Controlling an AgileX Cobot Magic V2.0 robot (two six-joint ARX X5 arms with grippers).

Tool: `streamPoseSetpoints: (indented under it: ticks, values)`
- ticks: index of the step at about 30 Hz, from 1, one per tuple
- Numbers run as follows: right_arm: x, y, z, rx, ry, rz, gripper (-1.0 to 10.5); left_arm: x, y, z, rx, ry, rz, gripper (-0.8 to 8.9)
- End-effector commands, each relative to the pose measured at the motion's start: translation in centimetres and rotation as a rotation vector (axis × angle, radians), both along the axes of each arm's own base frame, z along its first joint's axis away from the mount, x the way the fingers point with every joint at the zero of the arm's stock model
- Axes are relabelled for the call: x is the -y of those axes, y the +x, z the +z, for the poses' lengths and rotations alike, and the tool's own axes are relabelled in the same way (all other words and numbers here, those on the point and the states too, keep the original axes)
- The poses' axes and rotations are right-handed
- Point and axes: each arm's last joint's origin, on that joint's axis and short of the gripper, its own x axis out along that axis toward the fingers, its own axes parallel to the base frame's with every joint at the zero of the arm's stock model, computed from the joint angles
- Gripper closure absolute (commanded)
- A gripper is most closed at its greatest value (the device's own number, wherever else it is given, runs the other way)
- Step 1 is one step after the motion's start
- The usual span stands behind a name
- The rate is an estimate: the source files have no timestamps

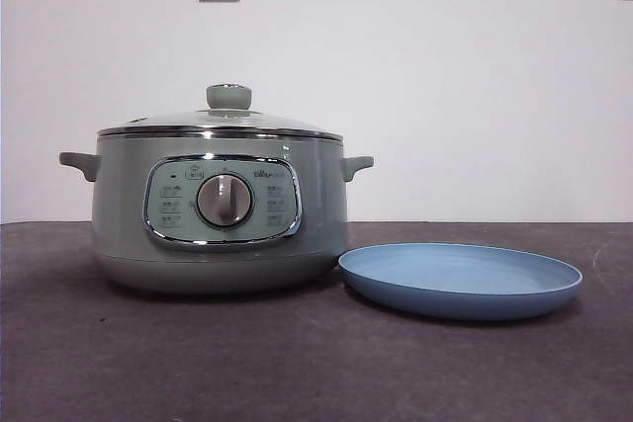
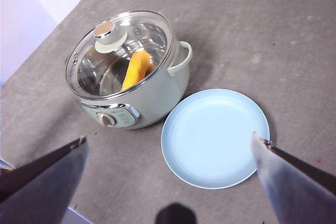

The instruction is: Take the corn out from the steamer,put the corn on the plate,close the lid

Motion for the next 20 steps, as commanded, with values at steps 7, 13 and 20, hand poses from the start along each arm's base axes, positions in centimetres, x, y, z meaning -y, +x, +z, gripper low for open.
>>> streamPoseSetpoints:
  ticks: [7, 13, 20]
  values:
    - [0.0, 0.0, 0.1, 0.003, 0.004, 0.001, 3.4, 2.3, 5.3, -1.3, 0.075, 0.011, -0.030, 1.85]
    - [0.0, 0.0, 0.1, 0.001, 0.004, 0.001, 3.4, 4.3, 8.4, -3.1, 0.092, 0.026, -0.030, 1.85]
    - [0.0, 0.2, -0.2, -0.035, 0.003, 0.001, 3.4, 6.6, 11.7, -5.6, 0.115, 0.047, -0.012, 1.85]
